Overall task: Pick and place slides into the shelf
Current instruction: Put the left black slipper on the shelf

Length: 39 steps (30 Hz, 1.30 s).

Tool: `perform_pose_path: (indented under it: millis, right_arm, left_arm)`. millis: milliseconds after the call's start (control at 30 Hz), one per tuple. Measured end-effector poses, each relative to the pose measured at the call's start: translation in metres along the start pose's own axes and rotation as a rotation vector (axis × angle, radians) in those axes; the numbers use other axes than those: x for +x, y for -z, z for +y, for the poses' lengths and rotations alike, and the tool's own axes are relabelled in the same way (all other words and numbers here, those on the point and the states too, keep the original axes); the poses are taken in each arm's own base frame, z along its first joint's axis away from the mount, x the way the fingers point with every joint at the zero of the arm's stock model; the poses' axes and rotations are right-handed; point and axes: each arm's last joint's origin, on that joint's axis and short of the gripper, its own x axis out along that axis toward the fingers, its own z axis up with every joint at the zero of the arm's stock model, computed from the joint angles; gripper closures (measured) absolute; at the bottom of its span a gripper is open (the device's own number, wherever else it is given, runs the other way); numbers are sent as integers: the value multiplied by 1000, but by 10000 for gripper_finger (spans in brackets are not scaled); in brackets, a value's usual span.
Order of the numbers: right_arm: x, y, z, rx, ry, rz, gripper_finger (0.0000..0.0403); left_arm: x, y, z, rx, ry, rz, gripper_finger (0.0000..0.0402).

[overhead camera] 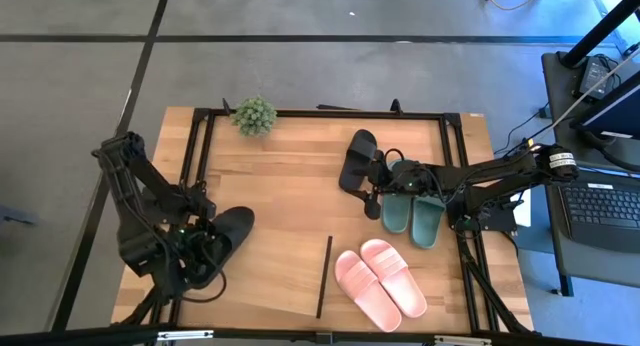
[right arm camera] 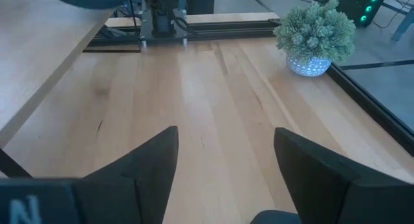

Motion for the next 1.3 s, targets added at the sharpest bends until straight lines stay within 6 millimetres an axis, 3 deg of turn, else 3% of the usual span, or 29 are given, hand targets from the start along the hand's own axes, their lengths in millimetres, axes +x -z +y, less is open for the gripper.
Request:
perform_pose_path:
  millis: [500,767,1100,1300]
  right_arm:
    - [2,-1,-12,43,42,-5,147]
    - [2,-2,-12,42,41,-13,147]
    - [2,-2,-12,39,41,-13,147]
    - [2,-2,-11,39,41,-13,147]
  left_arm:
    - [15,15,-12,-101,9,97,399]
    - [15,15,-12,-140,14,103,357]
    - [15,15,-13,-138,26,117,334]
    - [15,15,-13,-142,36,128,288]
